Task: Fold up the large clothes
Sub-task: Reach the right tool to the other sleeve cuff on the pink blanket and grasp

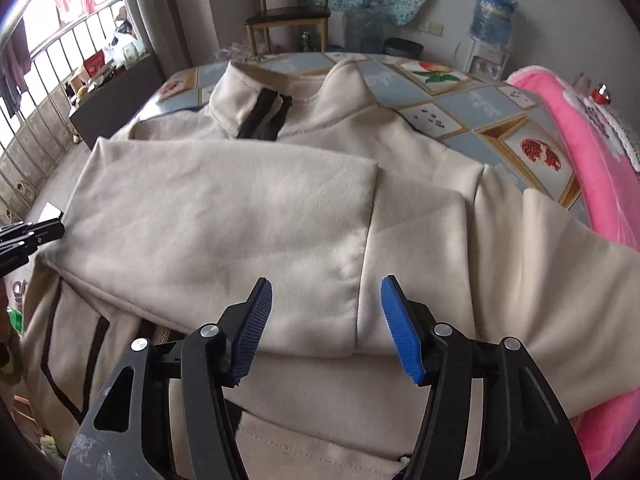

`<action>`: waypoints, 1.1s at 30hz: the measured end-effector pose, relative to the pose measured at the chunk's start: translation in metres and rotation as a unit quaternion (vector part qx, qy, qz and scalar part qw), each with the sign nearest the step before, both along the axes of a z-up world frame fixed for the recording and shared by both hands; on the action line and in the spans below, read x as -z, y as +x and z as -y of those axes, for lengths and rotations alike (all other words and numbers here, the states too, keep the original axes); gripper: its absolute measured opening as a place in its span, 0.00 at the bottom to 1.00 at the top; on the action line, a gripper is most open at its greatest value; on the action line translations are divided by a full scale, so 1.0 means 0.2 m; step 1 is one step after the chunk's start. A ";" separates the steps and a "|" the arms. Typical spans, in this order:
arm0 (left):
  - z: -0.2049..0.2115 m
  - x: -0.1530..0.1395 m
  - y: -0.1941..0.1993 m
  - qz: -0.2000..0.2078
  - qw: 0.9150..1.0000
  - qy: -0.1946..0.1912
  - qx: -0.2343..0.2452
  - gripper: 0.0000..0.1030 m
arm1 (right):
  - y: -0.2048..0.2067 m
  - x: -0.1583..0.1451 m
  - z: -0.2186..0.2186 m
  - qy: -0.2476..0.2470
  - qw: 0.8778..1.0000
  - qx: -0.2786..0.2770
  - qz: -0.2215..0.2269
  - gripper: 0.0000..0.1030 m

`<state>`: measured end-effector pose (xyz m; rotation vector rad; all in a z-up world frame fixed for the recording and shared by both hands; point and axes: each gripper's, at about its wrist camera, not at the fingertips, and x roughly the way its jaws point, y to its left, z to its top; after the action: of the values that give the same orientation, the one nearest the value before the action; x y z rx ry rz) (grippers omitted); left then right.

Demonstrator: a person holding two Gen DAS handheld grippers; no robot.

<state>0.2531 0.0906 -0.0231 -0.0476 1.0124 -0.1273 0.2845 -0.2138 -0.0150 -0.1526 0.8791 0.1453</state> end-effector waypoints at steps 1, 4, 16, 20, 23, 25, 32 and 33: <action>0.01 -0.02 0.04 0.005 1.000 0.006 -0.002 0.19 | 0.03 -0.03 0.00 0.003 1.000 0.004 0.006 0.58; 0.06 -0.03 0.15 0.009 1.000 0.012 0.000 0.26 | 0.11 -0.08 -0.03 0.010 1.000 0.015 0.017 0.65; 0.16 -0.10 0.09 0.022 0.998 0.051 0.003 0.42 | -0.08 -0.11 0.08 0.040 0.997 0.060 0.006 0.84; 0.28 -0.15 0.04 0.023 0.999 0.037 0.028 0.50 | -0.21 -0.17 0.25 0.080 0.992 0.096 0.009 0.86; 0.40 -0.14 0.03 0.017 0.997 0.038 0.059 0.53 | -0.30 -0.22 0.45 0.109 0.984 0.139 0.019 0.86; 0.47 -0.12 0.05 0.010 0.997 0.035 0.068 0.54 | -0.36 -0.26 0.60 0.125 0.977 0.170 0.028 0.86; 0.56 0.05 0.15 -0.032 0.998 0.029 0.053 0.56 | -0.57 -0.36 1.30 0.188 0.932 0.306 0.055 0.86; 0.56 0.07 0.16 -0.039 0.997 0.033 0.050 0.56 | -0.60 -0.37 1.40 0.193 0.925 0.322 0.059 0.86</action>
<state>0.2845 -0.0220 -0.0379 0.0581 1.0961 -0.1849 0.1645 -0.4935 0.0583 0.4935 0.7259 -0.3058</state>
